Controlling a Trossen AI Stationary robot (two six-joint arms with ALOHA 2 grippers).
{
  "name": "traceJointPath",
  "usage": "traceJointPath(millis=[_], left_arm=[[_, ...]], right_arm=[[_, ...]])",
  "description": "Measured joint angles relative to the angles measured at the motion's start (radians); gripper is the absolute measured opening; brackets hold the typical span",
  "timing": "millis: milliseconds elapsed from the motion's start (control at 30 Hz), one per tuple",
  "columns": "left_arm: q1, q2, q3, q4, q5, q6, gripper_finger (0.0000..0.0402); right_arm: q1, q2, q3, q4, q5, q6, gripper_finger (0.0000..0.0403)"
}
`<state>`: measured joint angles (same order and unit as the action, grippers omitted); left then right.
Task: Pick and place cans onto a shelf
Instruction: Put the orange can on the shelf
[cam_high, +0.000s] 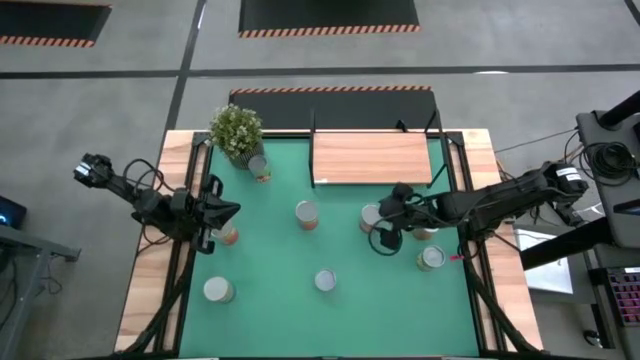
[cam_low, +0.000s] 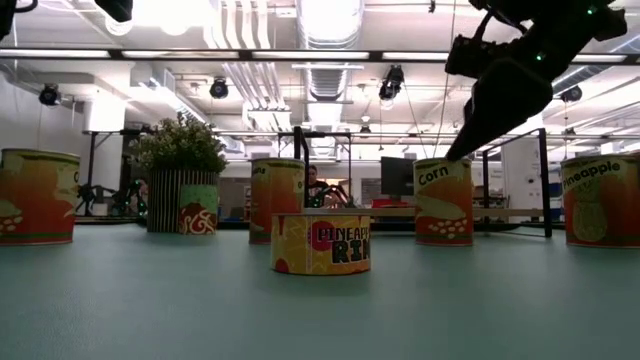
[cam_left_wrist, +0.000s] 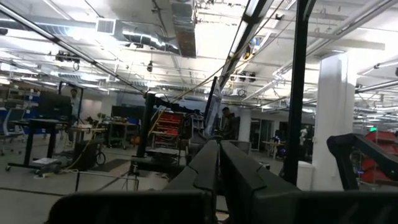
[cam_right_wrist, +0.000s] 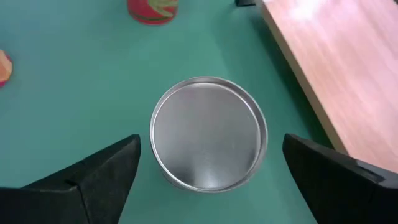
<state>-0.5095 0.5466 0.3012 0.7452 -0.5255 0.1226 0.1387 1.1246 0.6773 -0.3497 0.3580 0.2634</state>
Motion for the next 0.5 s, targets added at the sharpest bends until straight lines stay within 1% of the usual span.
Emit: traceJointPath(millis=[333,400,500], left_arm=[[0.000,0.000,0.000,0.001,0.000,0.000,0.0000],[0.000,0.000,0.000,0.001,0.000,0.000,0.0000],[0.000,0.001,0.000,0.000,0.000,0.000,0.0000]], right_arm=[[-0.006,0.046,0.000,0.047,-0.002,0.008,0.0376],[-0.007,0.051,0.000,0.052,-0.002,0.008,0.0368],[-0.012,0.057,0.000,0.049,0.000,0.025,0.0343]])
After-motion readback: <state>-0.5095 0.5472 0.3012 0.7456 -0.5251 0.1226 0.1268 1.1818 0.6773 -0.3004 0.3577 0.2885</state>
